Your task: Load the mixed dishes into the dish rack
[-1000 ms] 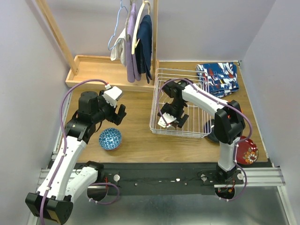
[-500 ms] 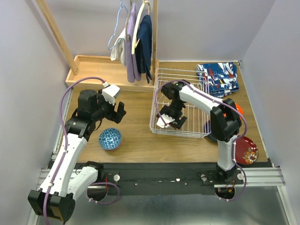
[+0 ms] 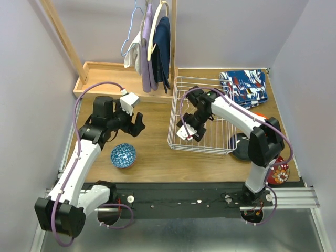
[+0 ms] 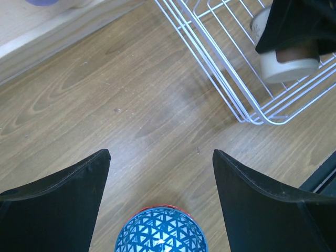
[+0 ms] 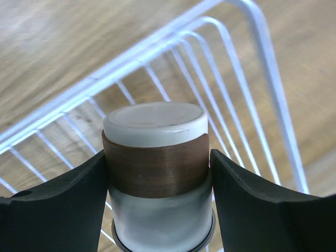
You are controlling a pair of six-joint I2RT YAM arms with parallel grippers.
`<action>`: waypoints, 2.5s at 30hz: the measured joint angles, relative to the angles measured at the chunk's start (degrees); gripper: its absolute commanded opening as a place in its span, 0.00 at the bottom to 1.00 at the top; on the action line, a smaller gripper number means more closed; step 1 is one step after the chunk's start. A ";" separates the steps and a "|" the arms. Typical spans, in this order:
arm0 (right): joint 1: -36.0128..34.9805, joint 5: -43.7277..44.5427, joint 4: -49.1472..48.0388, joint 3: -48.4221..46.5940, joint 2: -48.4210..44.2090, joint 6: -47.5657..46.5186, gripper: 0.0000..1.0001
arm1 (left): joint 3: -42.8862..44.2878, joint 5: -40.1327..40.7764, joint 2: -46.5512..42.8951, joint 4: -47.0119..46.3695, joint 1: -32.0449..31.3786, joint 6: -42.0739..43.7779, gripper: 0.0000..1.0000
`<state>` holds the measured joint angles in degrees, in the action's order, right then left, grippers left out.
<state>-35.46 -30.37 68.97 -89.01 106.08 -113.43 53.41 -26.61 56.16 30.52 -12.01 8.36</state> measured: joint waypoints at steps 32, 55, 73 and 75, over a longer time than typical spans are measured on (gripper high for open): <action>22.51 -11.45 -99.84 1.05 18.86 105.55 0.54 | 13.09 4.70 19.12 18.45 -12.50 14.75 0.99; 24.06 -19.19 -111.38 1.95 26.97 104.30 1.00 | 17.29 8.83 26.40 21.35 -15.82 17.53 0.99; 24.11 -13.22 -95.71 4.61 10.64 102.29 0.27 | 8.13 8.48 18.43 12.26 -15.82 14.73 0.99; 23.52 -12.52 -91.23 -0.17 11.13 102.62 0.01 | 7.19 8.28 17.07 10.99 -15.82 14.21 0.99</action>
<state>-11.94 -42.89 -22.26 -89.19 117.21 -10.81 60.60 -18.33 73.23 41.52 -27.83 22.57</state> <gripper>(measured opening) 0.529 0.987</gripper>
